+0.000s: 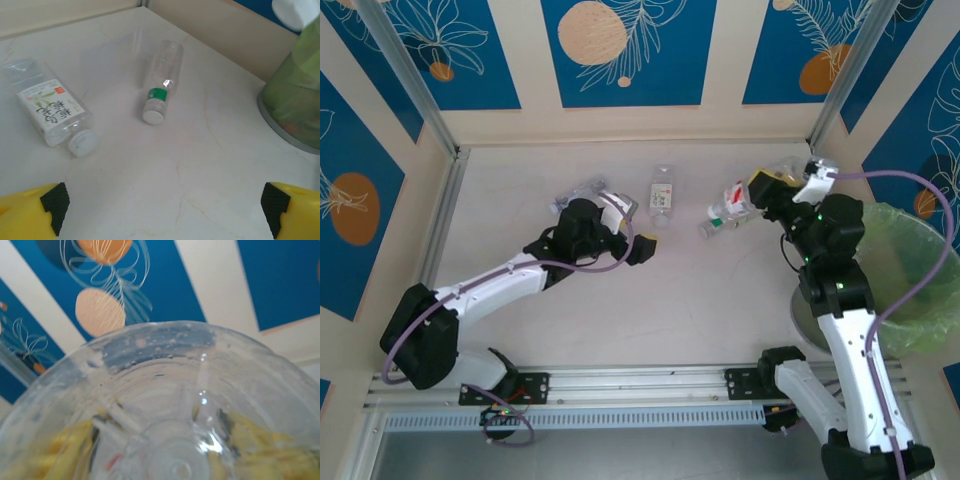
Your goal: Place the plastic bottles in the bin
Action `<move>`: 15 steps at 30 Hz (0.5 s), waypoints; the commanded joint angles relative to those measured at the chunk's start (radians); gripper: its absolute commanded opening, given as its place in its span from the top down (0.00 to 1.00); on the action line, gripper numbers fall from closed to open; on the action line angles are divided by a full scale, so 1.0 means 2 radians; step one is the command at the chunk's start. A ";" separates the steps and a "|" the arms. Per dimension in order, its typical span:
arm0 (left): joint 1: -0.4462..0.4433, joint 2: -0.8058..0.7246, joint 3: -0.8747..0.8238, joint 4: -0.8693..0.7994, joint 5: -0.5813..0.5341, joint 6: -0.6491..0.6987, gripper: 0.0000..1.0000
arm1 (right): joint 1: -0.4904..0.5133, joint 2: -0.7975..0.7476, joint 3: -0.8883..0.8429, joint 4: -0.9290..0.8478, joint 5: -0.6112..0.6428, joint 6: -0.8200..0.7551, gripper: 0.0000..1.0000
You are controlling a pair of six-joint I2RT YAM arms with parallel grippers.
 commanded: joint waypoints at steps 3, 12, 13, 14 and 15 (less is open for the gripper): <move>-0.009 0.024 0.036 0.000 0.078 0.010 0.00 | -0.036 -0.037 0.037 -0.029 0.034 -0.040 0.47; -0.013 0.055 0.058 0.000 0.093 0.017 0.00 | -0.044 -0.092 0.097 -0.146 0.145 -0.113 0.48; -0.013 0.058 0.060 0.000 0.095 0.017 0.00 | -0.045 -0.094 0.104 -0.155 0.157 -0.122 0.48; -0.013 0.060 0.062 0.000 0.097 0.017 0.00 | -0.045 -0.096 0.111 -0.165 0.174 -0.134 0.48; -0.013 0.063 0.064 0.000 0.099 0.018 0.00 | -0.044 -0.099 0.116 -0.172 0.199 -0.149 0.48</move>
